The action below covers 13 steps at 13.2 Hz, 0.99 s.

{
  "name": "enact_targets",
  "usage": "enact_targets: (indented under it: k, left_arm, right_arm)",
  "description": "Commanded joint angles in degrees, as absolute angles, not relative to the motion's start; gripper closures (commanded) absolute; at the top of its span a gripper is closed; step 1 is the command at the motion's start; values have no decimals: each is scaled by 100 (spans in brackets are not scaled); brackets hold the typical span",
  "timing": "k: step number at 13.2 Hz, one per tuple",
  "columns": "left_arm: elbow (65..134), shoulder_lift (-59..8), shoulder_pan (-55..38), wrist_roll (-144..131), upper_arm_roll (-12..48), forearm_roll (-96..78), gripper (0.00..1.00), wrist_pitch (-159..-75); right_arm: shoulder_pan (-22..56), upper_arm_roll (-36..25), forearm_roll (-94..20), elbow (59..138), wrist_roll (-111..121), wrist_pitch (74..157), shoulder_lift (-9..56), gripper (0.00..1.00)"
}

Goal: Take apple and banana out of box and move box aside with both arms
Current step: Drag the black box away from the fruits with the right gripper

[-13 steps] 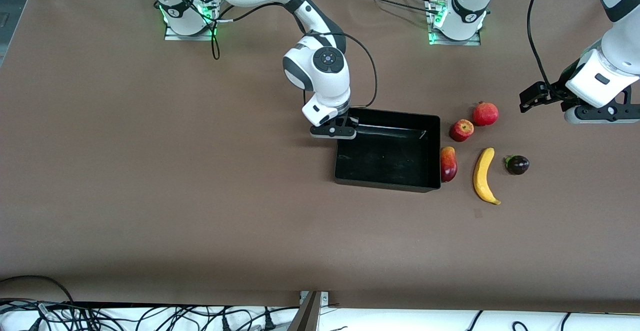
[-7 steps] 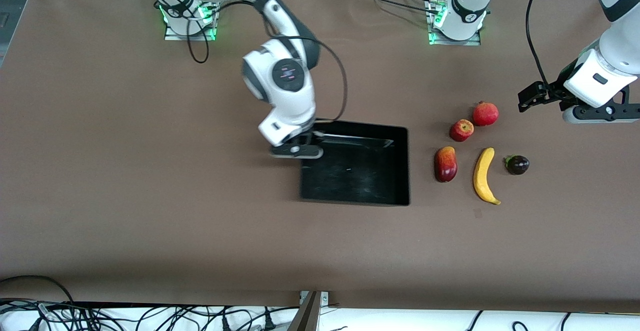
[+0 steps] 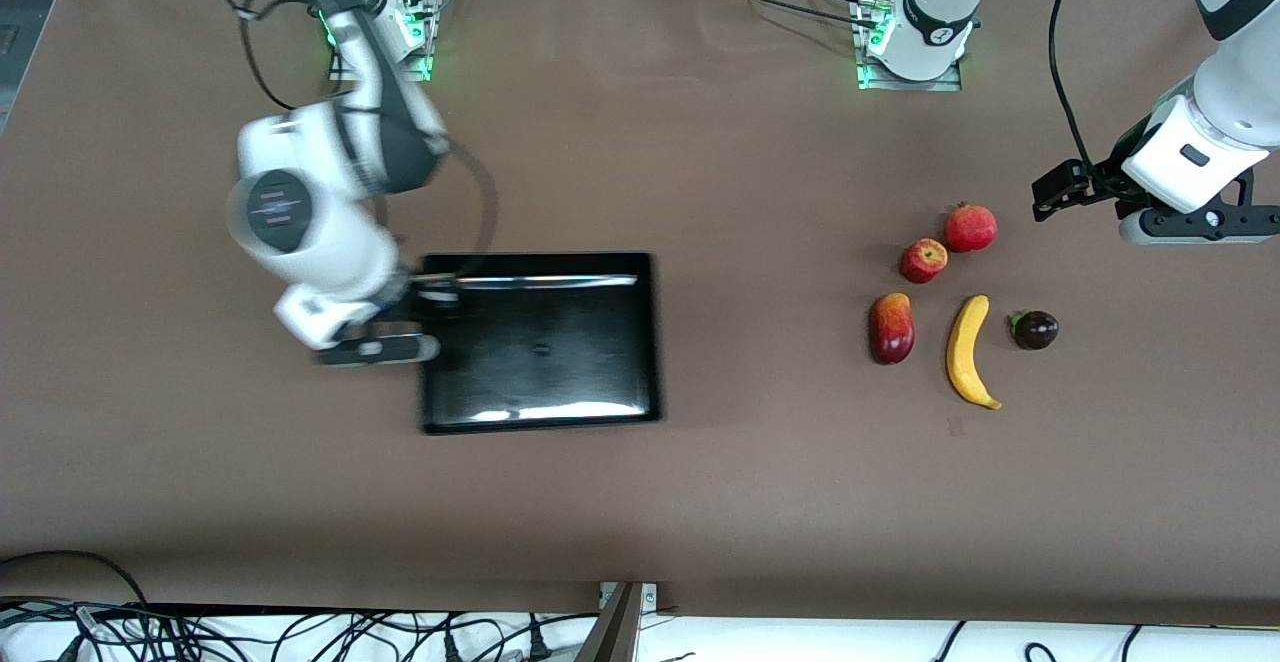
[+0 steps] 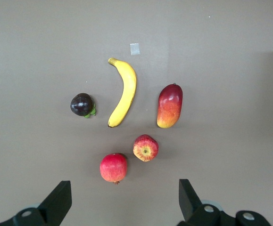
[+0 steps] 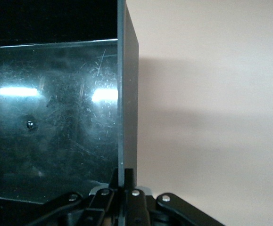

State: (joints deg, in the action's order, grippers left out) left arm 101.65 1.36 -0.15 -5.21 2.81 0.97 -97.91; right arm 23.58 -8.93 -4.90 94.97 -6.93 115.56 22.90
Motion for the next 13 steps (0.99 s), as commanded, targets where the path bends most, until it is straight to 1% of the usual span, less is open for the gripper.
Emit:
enact_targets:
  k: [1,3,5,6,8,13]
  left_arm:
    - [10011,97,-35,-554,281,9,0,-9642]
    - [10002,97,-35,-571,290,0,0,-9615]
    - [10002,88,-35,-571,290,0,0,-9615]
    - [9993,79,-44,-580,290,0,0,-9615]
    - [9993,79,-44,-580,290,-9,0,-9607]
    - [9993,79,-44,-589,290,-18,0,-9598]
  right_arm:
    - [2057,-1360,-966,10649,751,12021,1619,100]
    - [2039,-1949,-1176,11623,1674,12749,1302,100]
    - [2030,-2380,-1588,12145,2702,13382,1353,100]
    - [2004,-2460,-1852,12216,3038,13621,1501,100]
    - [1829,-2461,-2178,12208,3067,13719,1774,100]
    - [1793,-2461,-2232,12260,3067,13930,1925,100]
